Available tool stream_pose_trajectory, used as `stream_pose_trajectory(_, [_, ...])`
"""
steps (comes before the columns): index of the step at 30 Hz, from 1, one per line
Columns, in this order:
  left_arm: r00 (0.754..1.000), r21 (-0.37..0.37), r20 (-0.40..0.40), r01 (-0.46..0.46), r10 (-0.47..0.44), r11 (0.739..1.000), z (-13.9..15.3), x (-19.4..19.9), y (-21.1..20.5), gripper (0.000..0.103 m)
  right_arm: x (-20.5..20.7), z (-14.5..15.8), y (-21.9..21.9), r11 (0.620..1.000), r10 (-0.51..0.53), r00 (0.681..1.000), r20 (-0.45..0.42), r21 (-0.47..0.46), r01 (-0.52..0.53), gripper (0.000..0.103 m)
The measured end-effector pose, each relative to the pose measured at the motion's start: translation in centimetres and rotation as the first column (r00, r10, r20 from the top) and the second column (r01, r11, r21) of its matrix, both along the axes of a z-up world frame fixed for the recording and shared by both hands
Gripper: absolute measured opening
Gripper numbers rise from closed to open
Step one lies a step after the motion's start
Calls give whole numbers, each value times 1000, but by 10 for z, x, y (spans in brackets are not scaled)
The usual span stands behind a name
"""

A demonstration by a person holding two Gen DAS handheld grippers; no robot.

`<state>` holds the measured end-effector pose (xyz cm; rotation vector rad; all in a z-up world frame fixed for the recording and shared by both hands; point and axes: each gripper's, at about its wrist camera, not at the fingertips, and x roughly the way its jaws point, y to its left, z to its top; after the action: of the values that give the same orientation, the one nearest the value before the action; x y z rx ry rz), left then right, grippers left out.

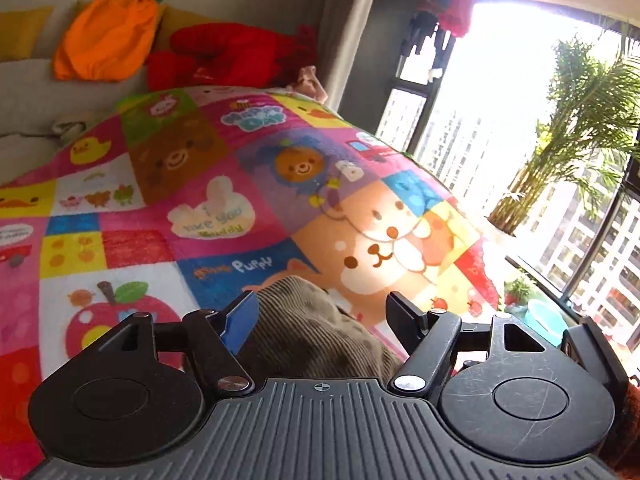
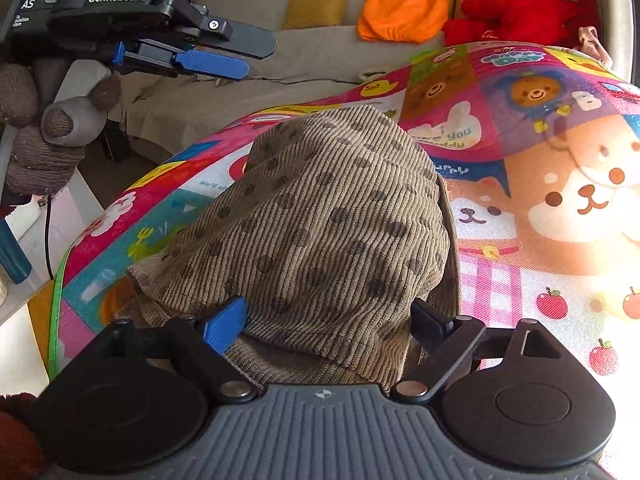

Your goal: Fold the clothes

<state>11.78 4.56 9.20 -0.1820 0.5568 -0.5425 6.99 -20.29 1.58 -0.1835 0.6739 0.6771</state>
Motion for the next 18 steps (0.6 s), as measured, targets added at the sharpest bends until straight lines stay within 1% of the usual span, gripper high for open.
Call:
stream_pose_trajectory(6, [994,13,-113,3,-1,1000,-41,25,-15,75,-2,2,-1,1000,-12,1000,18,-10,12,89])
stream_pose_trajectory(8, [989,18,-151,4,-1,1000,-54,33,-20,78,-5,5,0,1000,-10,999,33,-20,11,89])
stream_pose_trajectory(10, [982,21,-187,5,-1,1000,-67,41,-25,79,-9,11,2,1000,-5,998,56,-28,6,89])
stream_pose_trajectory(15, [983,1,-182,-11,11,1000,-66,28,-2,79,-9,35,8,1000,21,993,114,20,-24,89])
stream_pose_trajectory(16, [984,-1,-179,-16,16,1000,-65,25,2,80,-7,37,10,999,28,993,117,29,-31,89])
stream_pose_trajectory(17, [984,7,-174,-33,34,999,-63,21,7,80,-4,33,14,999,35,994,108,18,-37,89])
stream_pose_trajectory(18, [984,23,-169,-59,62,998,-64,18,13,84,-1,30,17,999,42,994,98,6,-43,89])
